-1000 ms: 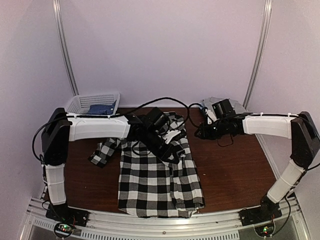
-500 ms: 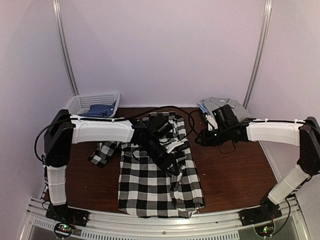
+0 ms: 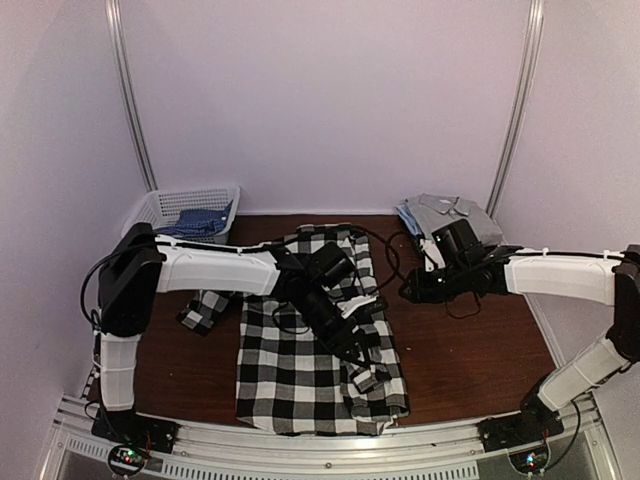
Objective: Fold and stack the long sleeve shirts
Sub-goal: Fold the sleeve of the 1/3-folded shirt, then move the 1/3-folded shirt to the center of the board.
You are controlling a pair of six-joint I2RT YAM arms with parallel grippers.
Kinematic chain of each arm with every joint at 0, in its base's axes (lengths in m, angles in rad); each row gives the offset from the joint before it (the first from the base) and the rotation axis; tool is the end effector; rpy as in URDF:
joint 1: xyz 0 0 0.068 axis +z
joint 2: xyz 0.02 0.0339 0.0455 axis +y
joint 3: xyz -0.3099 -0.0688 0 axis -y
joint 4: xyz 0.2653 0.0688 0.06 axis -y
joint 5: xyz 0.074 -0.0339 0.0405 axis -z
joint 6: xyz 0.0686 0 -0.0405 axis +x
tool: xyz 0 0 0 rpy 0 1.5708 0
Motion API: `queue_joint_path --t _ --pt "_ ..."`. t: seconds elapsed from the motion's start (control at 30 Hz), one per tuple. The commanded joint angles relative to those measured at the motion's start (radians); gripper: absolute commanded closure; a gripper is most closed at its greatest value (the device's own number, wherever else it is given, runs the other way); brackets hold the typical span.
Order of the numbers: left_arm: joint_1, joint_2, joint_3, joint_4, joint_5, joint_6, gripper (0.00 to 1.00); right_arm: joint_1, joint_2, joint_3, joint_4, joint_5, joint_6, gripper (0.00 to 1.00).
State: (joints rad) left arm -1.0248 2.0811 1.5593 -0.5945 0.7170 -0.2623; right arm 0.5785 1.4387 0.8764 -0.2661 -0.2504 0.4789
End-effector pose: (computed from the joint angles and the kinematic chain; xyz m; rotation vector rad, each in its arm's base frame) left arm 0.2141 -0.4391 0.1907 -1.2678 -2.5102 1.2285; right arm 0.2675 0.1950 0.2265 -0.2482 2.5055 0.7670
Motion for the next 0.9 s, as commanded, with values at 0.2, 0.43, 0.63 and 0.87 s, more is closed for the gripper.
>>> queue_joint_path --t 0.2,0.43,0.63,0.87 --pt "0.060 -0.155 -0.078 0.231 0.038 -0.163 0.35 0.067 -0.083 -0.049 -0.047 0.036 -0.001 0.69" --pt "0.215 -0.157 -0.143 0.356 -0.042 -0.296 0.46 0.196 0.005 -0.017 0.039 0.012 0.048 0.73" --pt "0.286 -0.038 -0.054 0.388 -0.117 -0.332 0.54 0.264 0.108 0.004 0.110 -0.012 0.088 0.76" --pt "0.311 0.137 0.077 0.364 -0.166 -0.334 0.56 0.286 0.151 -0.059 0.170 -0.048 0.118 0.77"
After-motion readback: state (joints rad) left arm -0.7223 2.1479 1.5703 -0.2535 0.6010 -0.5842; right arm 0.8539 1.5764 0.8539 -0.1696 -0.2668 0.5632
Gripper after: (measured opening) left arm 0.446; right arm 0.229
